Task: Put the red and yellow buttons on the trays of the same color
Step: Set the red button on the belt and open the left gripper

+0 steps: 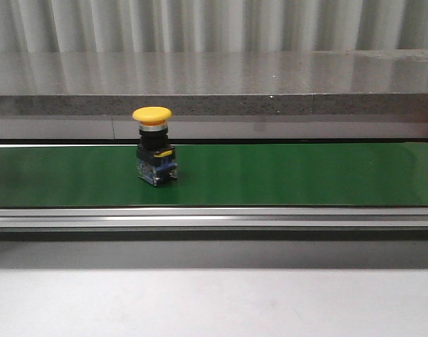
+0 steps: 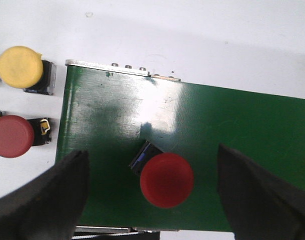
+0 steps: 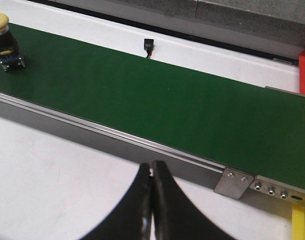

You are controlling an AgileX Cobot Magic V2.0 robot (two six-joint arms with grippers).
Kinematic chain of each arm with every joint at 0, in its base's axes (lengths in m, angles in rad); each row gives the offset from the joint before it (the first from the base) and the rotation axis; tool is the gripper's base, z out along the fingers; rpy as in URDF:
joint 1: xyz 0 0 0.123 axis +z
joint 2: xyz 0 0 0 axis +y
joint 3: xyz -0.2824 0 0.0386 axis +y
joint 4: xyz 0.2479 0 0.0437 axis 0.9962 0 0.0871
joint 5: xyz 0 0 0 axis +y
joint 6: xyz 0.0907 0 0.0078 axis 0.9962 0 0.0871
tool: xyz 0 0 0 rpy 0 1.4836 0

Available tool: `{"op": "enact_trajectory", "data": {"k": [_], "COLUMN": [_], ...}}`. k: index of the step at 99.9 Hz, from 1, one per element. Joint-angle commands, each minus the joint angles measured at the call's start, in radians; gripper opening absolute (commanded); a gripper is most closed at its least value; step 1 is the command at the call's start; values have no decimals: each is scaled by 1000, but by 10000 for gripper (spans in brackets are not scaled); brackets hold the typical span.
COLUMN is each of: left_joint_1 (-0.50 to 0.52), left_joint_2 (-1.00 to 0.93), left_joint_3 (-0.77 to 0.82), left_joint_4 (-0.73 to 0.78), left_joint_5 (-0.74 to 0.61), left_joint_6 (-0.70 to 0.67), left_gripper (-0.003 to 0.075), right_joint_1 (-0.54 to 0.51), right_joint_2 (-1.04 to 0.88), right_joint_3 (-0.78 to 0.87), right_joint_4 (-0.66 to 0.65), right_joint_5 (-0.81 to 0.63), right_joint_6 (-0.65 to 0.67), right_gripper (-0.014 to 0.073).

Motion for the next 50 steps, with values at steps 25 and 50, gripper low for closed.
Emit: {"op": "enact_trajectory", "data": {"k": [25,50], "left_joint_1": [-86,-127], "left_joint_2": [-200,-331], "left_joint_3": [-32,100], "left_joint_4": [-25,-25], "left_joint_5": [-7,-25], "left_joint_6": [20,20], "left_gripper": [515,515], "right_joint_1": [1,1], "right_joint_2": [7,7], "right_joint_3": [-25,-25], "right_joint_4": [1,1], "right_joint_5": [-67,-67], "right_joint_6": [-10,-10], "right_gripper": [-67,-67]}}
